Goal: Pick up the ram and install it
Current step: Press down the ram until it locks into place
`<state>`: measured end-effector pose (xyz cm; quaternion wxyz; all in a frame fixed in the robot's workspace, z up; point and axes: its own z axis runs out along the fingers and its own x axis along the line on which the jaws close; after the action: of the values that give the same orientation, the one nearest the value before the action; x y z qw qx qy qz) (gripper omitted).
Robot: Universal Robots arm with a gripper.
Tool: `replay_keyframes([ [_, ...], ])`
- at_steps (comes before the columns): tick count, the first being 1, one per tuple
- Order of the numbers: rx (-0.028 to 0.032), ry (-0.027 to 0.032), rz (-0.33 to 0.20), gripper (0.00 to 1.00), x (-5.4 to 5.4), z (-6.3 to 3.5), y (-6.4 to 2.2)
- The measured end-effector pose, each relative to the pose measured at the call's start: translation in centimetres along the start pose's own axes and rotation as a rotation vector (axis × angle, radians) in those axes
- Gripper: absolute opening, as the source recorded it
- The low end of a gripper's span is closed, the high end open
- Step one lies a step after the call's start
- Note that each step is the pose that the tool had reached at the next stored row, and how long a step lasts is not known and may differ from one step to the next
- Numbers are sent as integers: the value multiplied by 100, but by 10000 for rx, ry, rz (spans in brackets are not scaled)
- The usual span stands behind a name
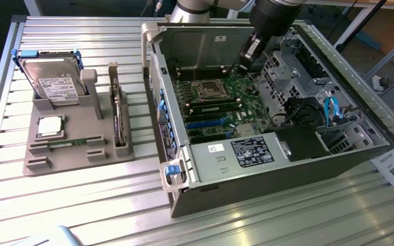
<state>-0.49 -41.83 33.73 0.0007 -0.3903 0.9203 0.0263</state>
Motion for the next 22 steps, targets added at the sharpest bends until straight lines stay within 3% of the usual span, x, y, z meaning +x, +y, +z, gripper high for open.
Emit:
replay_keyframes([
  [8, 29, -109, 1606, 10, 0, 0, 0],
  [22, 65, -276, 3502, 10, 0, 0, 0],
])
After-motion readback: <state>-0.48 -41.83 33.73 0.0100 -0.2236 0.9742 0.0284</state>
